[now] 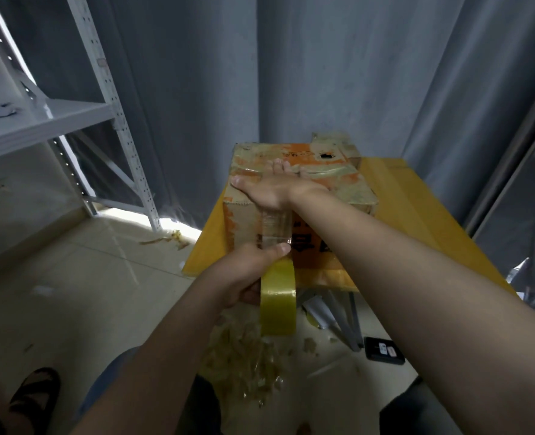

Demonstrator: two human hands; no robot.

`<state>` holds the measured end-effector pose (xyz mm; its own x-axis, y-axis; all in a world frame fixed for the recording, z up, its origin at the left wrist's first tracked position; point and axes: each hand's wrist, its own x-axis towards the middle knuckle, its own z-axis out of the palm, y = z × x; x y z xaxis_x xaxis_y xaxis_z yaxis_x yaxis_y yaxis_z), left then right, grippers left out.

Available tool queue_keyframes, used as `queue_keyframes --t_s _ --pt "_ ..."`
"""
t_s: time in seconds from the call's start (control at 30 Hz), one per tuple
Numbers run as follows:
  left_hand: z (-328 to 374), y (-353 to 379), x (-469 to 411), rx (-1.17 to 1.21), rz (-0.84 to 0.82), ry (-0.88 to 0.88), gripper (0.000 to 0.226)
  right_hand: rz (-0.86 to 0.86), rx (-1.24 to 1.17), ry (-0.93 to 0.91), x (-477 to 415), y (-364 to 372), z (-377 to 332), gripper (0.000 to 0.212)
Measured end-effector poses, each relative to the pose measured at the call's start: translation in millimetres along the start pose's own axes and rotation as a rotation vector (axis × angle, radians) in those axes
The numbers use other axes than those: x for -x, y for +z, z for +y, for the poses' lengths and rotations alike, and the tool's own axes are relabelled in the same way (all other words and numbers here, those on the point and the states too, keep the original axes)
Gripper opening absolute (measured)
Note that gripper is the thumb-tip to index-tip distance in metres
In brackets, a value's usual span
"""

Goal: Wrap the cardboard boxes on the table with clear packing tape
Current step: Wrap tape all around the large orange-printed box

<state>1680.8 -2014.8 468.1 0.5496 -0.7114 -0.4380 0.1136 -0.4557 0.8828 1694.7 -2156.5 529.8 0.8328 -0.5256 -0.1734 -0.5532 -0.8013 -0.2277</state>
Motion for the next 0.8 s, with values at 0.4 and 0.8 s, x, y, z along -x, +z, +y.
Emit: queue_keyframes --t_s 0.4,0.8 --pt "-17 5 -1 0.004 0.055 0.038 0.033 0.063 -0.026 -0.004 -5 5 3 0.1" --pt "-28 1 -14 -0.057 -0.058 -0.044 0.053 0.196 -0.096 -0.066 0 7 9 0.087"
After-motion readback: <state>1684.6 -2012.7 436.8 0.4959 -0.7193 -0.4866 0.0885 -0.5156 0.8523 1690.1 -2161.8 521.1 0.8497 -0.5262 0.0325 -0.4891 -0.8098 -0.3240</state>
